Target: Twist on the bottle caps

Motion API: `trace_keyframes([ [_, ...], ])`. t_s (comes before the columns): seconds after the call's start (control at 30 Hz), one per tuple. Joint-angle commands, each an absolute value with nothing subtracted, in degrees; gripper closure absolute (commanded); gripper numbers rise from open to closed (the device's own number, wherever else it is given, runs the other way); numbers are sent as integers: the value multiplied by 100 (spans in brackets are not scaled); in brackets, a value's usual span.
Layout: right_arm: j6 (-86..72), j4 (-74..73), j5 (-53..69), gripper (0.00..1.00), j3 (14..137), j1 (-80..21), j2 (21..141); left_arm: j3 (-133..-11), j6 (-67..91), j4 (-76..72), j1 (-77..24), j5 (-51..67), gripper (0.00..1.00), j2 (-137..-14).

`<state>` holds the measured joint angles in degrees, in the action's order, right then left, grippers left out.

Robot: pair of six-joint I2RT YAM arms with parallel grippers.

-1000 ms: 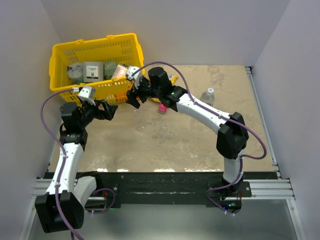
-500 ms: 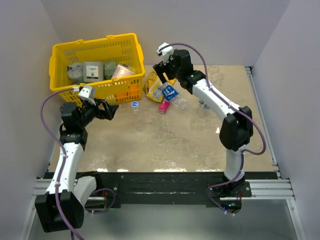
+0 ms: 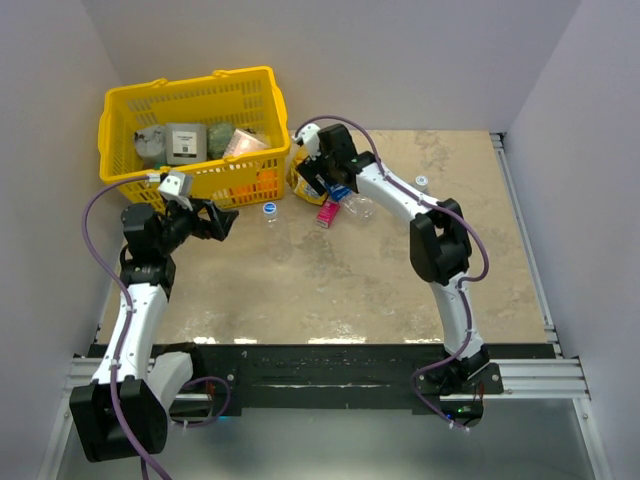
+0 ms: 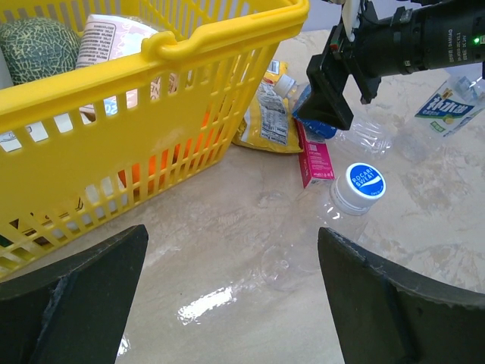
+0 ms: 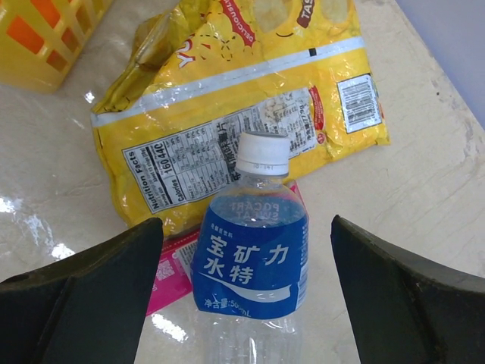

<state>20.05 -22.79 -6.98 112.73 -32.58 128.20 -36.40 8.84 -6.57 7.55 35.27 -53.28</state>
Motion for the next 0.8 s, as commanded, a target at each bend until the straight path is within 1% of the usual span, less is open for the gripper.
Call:
trace_keyframes([
  [0.0, 2144, -2259, -1045, 5, 11540, -3234, 12823, -3788, 879, -888, 800, 3621, 0, -5388],
  [0.2, 2101, -2390, -1081, 6, 11593, -3226, 12981, -3805, 914, -923, 809, 3639, 0, -5458],
  [0.33, 1925, -2496, -941, 11, 11488, -3173, 13025, -3806, 905, -923, 809, 3639, 0, -5493],
  [0.53, 1758, -2584, -818, 23, 11435, -3050, 13078, -3806, 905, -914, 800, 3639, 0, -5493],
  [0.63, 1749, -2645, -695, 34, 11435, -3032, 13087, -3788, 914, -905, 809, 3647, 1, -5493],
  [0.7, 1749, -2689, -607, 39, 11426, -3023, 13096, -3779, 932, -905, 809, 3639, 1, -5502],
  [0.73, 1749, -2698, -563, 43, 11426, -3032, 13087, -3779, 958, -914, 800, 3639, 0, -5511],
  [0.77, 1740, -2707, -484, 45, 11426, -3024, 13078, -3788, 958, -923, 809, 3639, 0, -5519],
])
